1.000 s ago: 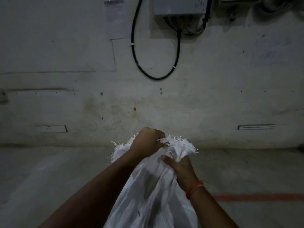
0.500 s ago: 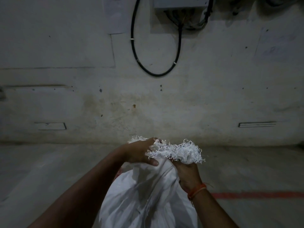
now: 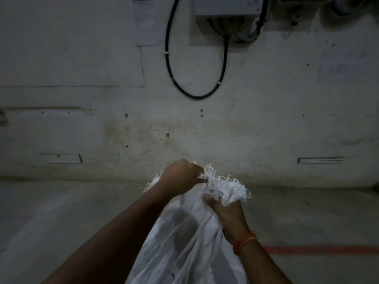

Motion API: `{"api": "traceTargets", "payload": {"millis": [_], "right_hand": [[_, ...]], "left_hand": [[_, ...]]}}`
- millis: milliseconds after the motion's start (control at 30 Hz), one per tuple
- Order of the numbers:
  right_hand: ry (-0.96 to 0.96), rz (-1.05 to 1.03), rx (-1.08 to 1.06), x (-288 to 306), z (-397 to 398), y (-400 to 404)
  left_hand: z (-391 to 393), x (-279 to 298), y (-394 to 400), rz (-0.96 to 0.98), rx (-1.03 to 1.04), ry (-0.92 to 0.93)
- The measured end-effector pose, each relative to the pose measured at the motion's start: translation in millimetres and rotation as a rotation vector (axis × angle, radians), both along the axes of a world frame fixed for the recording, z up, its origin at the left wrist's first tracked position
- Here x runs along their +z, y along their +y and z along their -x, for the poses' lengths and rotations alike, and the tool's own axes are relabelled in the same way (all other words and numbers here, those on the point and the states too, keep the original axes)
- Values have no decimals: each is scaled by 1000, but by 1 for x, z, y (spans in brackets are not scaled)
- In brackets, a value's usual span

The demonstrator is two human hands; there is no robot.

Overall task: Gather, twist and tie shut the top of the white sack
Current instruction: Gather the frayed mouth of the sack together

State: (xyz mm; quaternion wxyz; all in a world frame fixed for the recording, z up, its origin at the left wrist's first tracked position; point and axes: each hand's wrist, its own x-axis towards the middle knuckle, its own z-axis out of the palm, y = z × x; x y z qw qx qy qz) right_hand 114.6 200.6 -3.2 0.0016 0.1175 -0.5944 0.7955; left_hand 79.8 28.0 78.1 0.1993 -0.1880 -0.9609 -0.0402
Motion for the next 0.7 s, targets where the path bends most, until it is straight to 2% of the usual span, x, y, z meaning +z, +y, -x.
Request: {"api": "traceTargets", "payload": {"millis": [67, 133, 267, 367, 433, 533, 633, 700], "right_hand": [[23, -85, 5, 1, 5, -7], [-2, -99, -82, 1, 11, -15], [-83, -52, -183, -3, 12, -18], [-175, -2, -205, -11, 13, -13], [-234, 30, -200, -14, 13, -8], [-232, 42, -184, -16, 11, -1], [-216, 49, -216, -20, 11, 2], [-187, 63, -249, -21, 12, 4]], "left_hand": [[1, 4, 8, 49, -54, 36], [0, 8, 14, 79, -89, 25], [-6, 10, 3, -77, -191, -87], [-12, 7, -16, -233, -117, -315], [-14, 4, -27, -217, -41, -457], [-17, -5, -37, -200, -41, -570], [-20, -16, -41, -246, -33, -528], [-27, -23, -40, -346, -19, -385]]}}
